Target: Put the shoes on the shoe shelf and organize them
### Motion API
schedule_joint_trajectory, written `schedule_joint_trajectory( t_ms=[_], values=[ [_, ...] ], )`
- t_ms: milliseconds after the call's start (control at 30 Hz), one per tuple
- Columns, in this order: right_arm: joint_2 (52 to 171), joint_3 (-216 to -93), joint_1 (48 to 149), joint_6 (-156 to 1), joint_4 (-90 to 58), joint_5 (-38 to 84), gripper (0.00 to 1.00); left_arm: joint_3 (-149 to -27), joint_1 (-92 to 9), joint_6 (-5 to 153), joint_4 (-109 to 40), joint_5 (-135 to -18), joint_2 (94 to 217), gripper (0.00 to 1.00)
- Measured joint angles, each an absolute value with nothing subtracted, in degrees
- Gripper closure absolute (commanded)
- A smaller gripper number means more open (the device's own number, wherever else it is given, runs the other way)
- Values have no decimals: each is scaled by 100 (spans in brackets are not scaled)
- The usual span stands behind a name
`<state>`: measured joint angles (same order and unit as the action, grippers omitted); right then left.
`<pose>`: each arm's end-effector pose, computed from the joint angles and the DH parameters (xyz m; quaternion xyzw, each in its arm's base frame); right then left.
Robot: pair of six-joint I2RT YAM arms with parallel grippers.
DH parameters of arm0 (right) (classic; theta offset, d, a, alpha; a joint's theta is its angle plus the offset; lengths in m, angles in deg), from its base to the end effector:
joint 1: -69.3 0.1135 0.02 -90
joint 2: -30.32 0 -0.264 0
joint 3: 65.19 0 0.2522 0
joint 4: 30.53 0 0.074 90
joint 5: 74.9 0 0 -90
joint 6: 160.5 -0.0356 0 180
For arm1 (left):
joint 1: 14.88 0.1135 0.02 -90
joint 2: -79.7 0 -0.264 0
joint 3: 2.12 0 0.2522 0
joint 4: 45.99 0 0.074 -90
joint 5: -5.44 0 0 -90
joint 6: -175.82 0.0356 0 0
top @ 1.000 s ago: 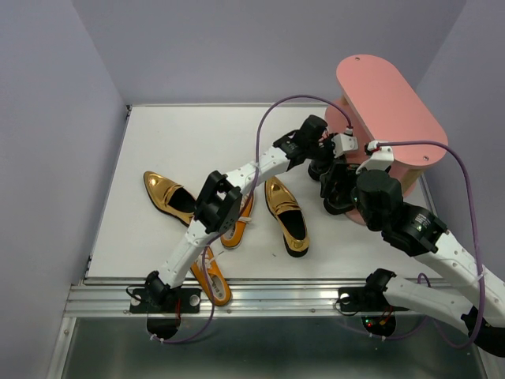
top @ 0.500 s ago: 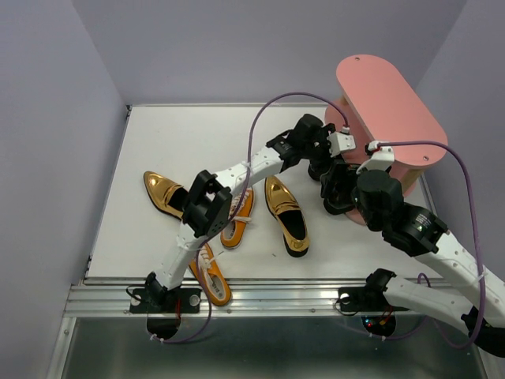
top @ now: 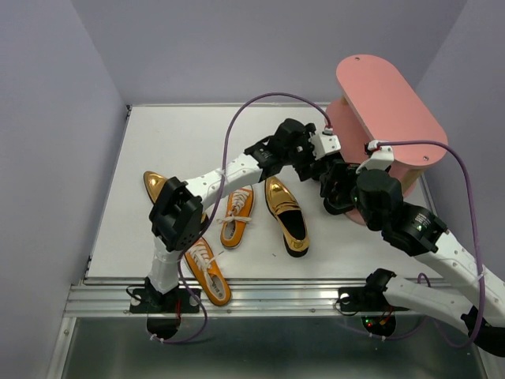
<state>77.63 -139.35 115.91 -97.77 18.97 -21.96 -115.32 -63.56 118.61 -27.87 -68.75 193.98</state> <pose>0.1259 0.1019 0.3820 0.0412 0.8074 0.1046 0.5791 0.3116 -0.3691 0.3138 0.5872 0.5598 -0.1903 0.5528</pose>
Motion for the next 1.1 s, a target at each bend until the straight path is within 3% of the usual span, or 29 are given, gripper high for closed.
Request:
schedule_joint_trajectory(
  t_ms=[300, 633, 867, 1100],
  values=[
    [7757, -13935, 11591, -9720, 1836, -2174, 0, -10017, -6236, 11081, -2809, -8188, 18552, 1],
    [7927, -13915, 11591, -9532, 1471, -1859, 0, -8531, -5635, 9516, -3084, -10367, 16497, 1],
    [8047, -13839, 11591, -9464, 1259, -1625, 0, -8461, -4273, 7818, -2332, -10763, 15901, 1],
    [8220, -13810, 11591, -9443, 1093, -1437, 0, -7889, -4284, 6259, -1292, -11191, 15833, 3]
  ],
)
